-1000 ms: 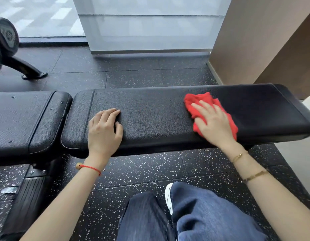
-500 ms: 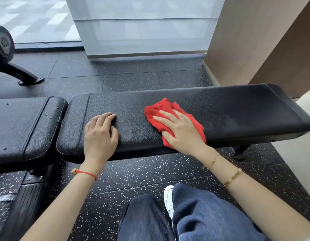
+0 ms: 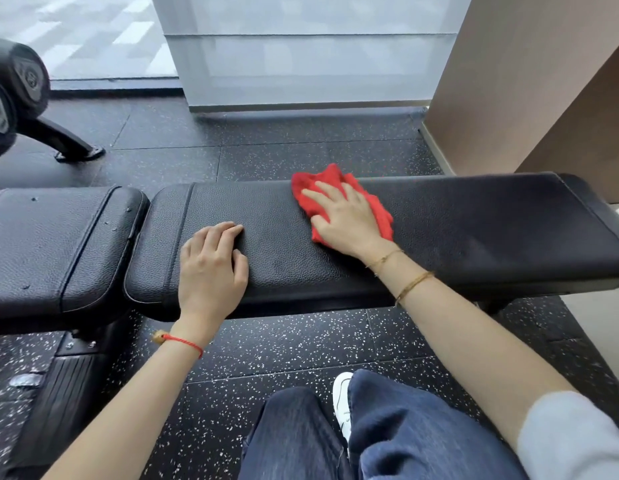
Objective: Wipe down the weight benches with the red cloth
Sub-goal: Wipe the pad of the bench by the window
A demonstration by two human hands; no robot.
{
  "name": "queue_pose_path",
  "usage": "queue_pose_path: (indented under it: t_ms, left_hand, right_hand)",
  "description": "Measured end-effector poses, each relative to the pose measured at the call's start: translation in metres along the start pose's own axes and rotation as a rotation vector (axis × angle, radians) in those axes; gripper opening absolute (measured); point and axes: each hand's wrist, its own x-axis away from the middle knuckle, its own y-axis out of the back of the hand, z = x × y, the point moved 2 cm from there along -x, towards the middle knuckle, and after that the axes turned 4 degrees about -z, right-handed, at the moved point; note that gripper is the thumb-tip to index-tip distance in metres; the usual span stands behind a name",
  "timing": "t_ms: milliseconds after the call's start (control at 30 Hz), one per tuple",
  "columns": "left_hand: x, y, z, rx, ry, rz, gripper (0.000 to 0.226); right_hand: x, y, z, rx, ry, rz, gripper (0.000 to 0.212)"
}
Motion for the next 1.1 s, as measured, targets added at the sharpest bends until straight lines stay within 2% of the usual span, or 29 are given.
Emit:
queue_pose_path:
  t_ms: [100,233,333,433,533,600,667,767,833,900,1000,1100]
  left_hand:
    - [-0.001,0.000,0.000,0.013,-0.003,0.010,0.046]
    - [-0.001,0.001,0.002,0.029,0.003,0.022,0.046]
    - [-0.001,0.004,0.001,0.038,0.003,0.030,0.044]
    - [-0.004,0.008,-0.003,0.086,0.023,0.032,0.038]
    - [-0.002,0.019,0.000,0.119,0.045,-0.012,0.032]
    - [0.002,0.031,0.011,0.108,0.052,-0.061,0.032]
    - [0.006,0.042,0.029,0.077,0.074,-0.103,0.033]
    - [0.009,0.052,0.059,0.033,0.131,-0.140,0.034]
    - [0.008,0.054,0.074,0.033,0.159,-0.135,0.036]
    - [0.004,0.052,0.083,0.050,0.171,-0.106,0.037]
    - [-0.004,0.046,0.087,0.097,0.175,-0.057,0.038]
    - [-0.006,0.039,0.086,0.148,0.192,-0.050,0.036]
  right_hand:
    - [0.027,-0.005,0.032,-0.048,0.204,0.030,0.054]
    - [0.068,0.006,0.018,-0.127,0.374,0.035,0.054]
    - [0.064,0.014,-0.007,-0.122,0.317,-0.018,0.053]
    - [0.027,0.009,-0.011,-0.052,0.153,-0.010,0.051]
    - [-0.016,-0.004,0.012,-0.046,0.027,0.018,0.050]
    - [-0.035,-0.012,0.042,-0.064,0.049,0.040,0.050]
    - [-0.038,-0.021,0.080,-0.082,0.139,0.074,0.051]
    - [-0.008,-0.030,0.128,-0.080,0.390,0.108,0.053]
    - [0.020,-0.031,0.135,-0.100,0.534,0.121,0.054]
    - [0.039,-0.026,0.119,-0.128,0.596,0.120,0.054]
    - [0.034,-0.017,0.084,-0.139,0.522,0.060,0.054]
    - [-0.007,-0.016,0.067,-0.075,0.296,0.026,0.051]
